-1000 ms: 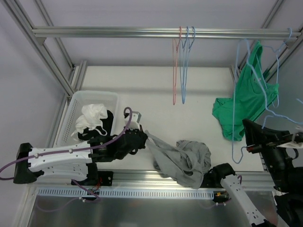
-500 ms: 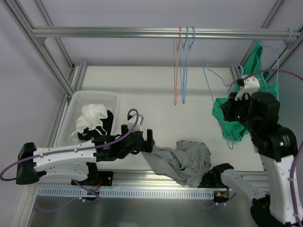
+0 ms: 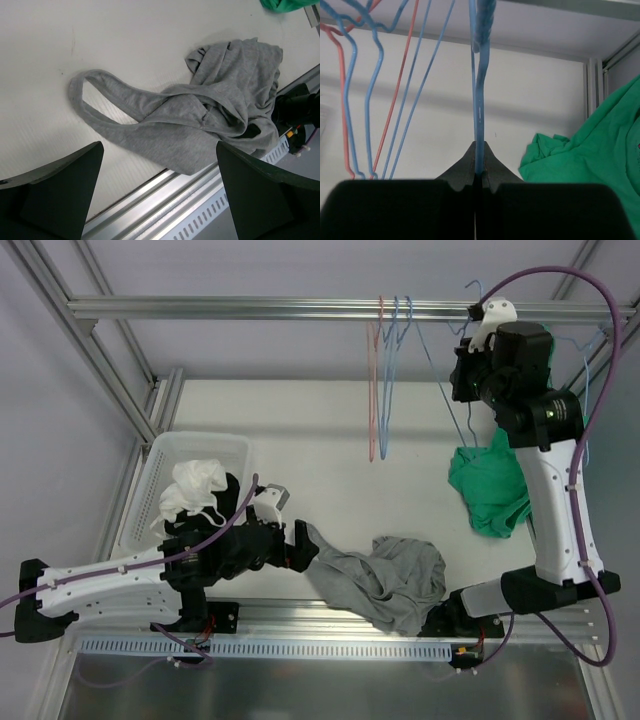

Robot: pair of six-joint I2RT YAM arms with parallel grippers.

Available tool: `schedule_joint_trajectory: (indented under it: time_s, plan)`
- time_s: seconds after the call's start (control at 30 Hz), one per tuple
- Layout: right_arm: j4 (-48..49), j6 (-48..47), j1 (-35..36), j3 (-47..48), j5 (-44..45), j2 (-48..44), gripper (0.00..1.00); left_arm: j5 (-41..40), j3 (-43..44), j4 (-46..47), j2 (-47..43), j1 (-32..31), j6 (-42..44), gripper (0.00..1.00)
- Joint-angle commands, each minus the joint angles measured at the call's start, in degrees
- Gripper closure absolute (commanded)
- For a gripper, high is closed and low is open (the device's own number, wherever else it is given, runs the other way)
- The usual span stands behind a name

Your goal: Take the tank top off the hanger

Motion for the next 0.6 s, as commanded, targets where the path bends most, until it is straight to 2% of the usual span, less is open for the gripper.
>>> schedule_joint_trajectory:
  time_s: [0.0, 0.27, 0.57]
  plan:
    - [1.0, -3.2, -0.4, 5.8, 3.8, 4.9, 1.0, 2.2, -1.1, -1.0, -0.7, 0.5, 1.7, 0.01]
    - [-0.3, -3.8, 1.2, 6.9, 7.0, 11.8, 1.0, 2.5, -1.0, -1.4, 0.8, 0.5, 1.6, 0.01]
    - [3.8, -1.2, 4.6, -4.3, 7.1, 7.7, 1.0, 2.9, 1.1, -1.4, 3.3, 0.4, 1.7, 0.01]
